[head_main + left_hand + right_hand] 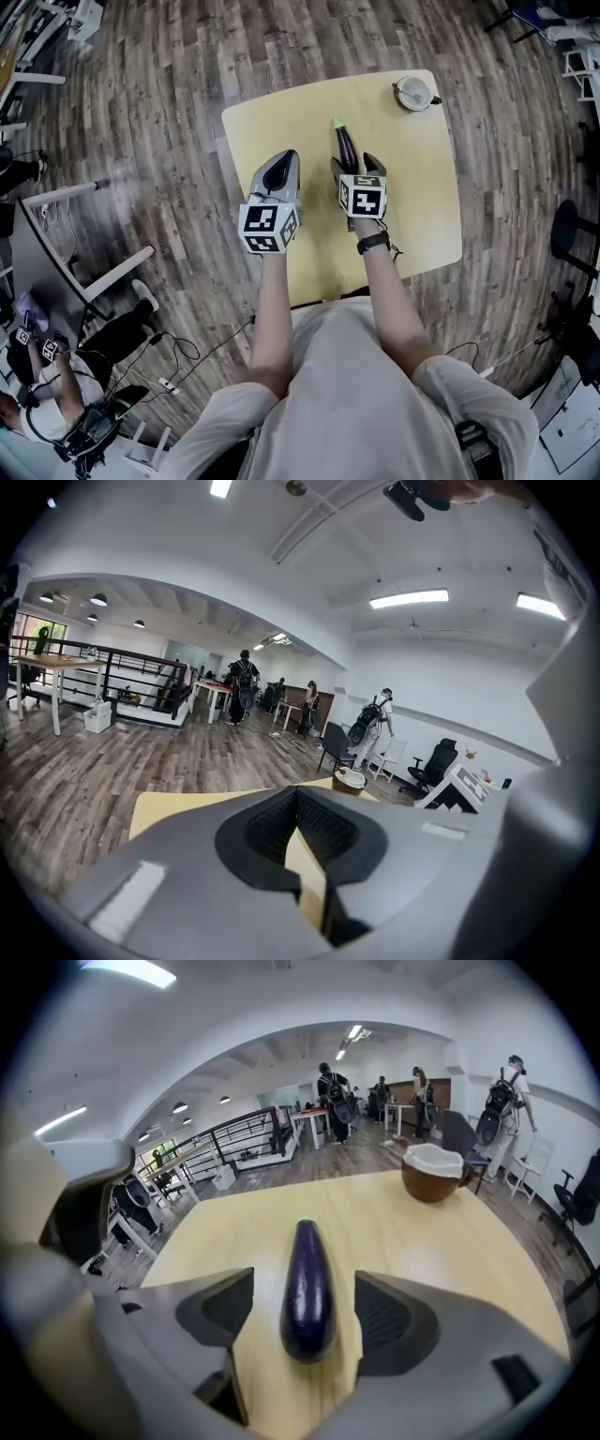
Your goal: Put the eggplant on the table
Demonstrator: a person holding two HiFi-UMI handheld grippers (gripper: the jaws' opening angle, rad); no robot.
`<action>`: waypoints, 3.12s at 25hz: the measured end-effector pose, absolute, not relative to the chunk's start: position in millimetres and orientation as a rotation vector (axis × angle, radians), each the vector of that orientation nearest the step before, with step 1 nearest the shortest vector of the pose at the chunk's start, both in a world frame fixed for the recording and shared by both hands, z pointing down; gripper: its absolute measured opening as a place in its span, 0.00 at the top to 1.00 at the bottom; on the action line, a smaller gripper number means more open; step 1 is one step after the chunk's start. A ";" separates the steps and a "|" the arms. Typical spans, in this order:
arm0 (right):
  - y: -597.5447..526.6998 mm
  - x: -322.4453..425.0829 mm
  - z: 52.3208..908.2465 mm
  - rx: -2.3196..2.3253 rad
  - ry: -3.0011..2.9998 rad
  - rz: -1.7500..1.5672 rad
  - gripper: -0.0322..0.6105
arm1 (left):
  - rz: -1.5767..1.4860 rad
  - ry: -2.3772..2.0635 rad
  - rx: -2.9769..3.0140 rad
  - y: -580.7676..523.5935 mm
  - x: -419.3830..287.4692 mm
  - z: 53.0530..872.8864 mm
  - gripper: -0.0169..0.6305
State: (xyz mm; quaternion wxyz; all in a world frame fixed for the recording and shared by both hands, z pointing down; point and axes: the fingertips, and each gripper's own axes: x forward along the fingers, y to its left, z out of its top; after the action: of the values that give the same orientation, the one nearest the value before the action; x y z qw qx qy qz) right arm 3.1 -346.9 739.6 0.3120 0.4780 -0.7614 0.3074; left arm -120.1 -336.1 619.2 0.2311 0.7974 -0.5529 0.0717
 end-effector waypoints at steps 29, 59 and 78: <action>-299.3 40.9 512.4 1.751 -2.353 0.402 0.84 | 0.071 -1.511 2.505 -271.6 -101.3 487.3 0.96; -213.5 33.9 343.5 1.708 -2.622 -0.080 0.93 | -0.058 -1.735 2.661 -216.1 -117.5 351.3 0.96; -241.6 23.3 382.9 1.625 -2.564 -0.031 0.93 | -0.054 -1.648 2.629 -243.7 -103.3 393.7 0.96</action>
State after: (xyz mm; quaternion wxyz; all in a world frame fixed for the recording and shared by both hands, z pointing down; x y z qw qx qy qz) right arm 23.3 -241.6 382.9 0.0529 0.5345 -0.8435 -0.0102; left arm -103.3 -243.7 393.7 0.0194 0.8470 -0.5310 -0.0173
